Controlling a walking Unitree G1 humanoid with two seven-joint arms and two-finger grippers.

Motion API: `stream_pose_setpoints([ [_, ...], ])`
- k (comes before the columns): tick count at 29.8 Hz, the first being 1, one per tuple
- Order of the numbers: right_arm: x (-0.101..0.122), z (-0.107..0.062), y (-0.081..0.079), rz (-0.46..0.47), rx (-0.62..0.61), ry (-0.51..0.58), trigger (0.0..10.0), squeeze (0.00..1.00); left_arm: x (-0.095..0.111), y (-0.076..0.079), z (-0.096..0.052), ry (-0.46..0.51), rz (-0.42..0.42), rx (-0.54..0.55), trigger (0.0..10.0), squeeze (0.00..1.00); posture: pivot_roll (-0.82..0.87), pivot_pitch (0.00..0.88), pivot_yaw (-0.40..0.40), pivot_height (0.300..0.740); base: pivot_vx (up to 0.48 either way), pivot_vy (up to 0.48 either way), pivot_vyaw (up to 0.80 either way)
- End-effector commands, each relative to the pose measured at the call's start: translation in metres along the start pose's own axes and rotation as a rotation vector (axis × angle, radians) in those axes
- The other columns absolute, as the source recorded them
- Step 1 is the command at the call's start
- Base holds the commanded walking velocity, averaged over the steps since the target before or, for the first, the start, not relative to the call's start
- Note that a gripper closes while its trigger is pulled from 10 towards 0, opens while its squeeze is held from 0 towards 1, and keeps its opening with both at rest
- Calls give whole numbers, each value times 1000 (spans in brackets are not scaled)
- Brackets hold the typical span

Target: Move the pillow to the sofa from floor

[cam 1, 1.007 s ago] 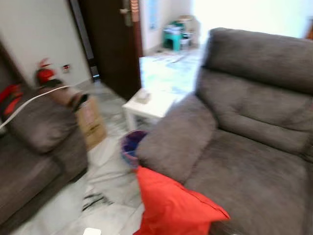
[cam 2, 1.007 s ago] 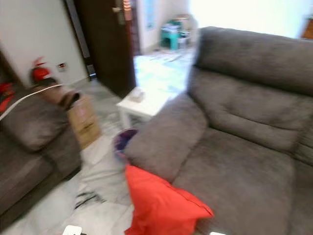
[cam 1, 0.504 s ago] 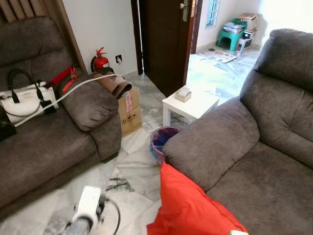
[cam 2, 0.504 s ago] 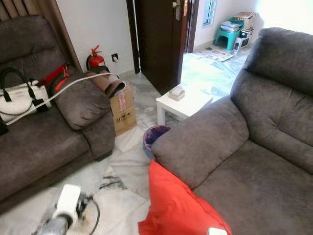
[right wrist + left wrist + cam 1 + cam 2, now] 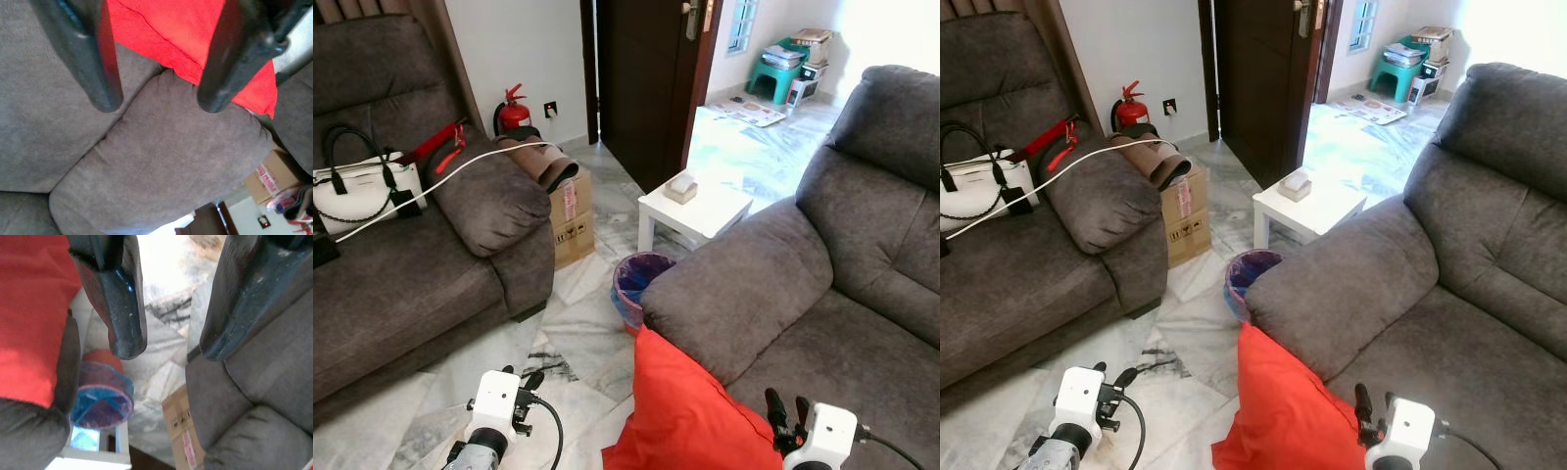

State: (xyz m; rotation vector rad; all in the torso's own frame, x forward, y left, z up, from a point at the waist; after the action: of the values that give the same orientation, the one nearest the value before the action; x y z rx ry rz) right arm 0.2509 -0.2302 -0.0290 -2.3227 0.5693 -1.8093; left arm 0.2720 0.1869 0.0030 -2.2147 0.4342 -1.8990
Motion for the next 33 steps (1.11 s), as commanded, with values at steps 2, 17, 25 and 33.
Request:
stream_pose_setpoints([
  [2,2,-5,0,23,2,32,10000,1000,3,-2,-5,11,-8,3,10000,0,-15,4,20,740,0,0,0],
  [17,6,-2,-9,16,37,38,10000,0,11,-4,5,11,-19,-6,10000,0,-14,37,9,740,0,0,0],
  [25,3,1,-9,15,17,7,10000,0,14,-2,7,11,-46,-10,10000,0,-13,58,4,740,0,0,0],
  [33,1,2,-7,8,-7,-13,10000,0,10,-3,5,-4,-58,-9,10000,0,-11,60,-1,740,95,0,-490],
])
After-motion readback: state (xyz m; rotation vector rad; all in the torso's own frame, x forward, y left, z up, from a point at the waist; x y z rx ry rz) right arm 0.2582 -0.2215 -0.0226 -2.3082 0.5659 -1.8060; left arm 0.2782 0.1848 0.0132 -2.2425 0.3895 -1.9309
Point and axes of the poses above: a point about 5 cm out from each wrist's last joint towards the gripper, its own z axis pointing out of the wrist towards the gripper, its own x axis along the axis of the wrist's last joint, y = z × x, the point moved 3 cm from there along z, pointing out of the wrist towards the gripper, and after that the axes turned 11 degrees about z, right-handed, at the moved point
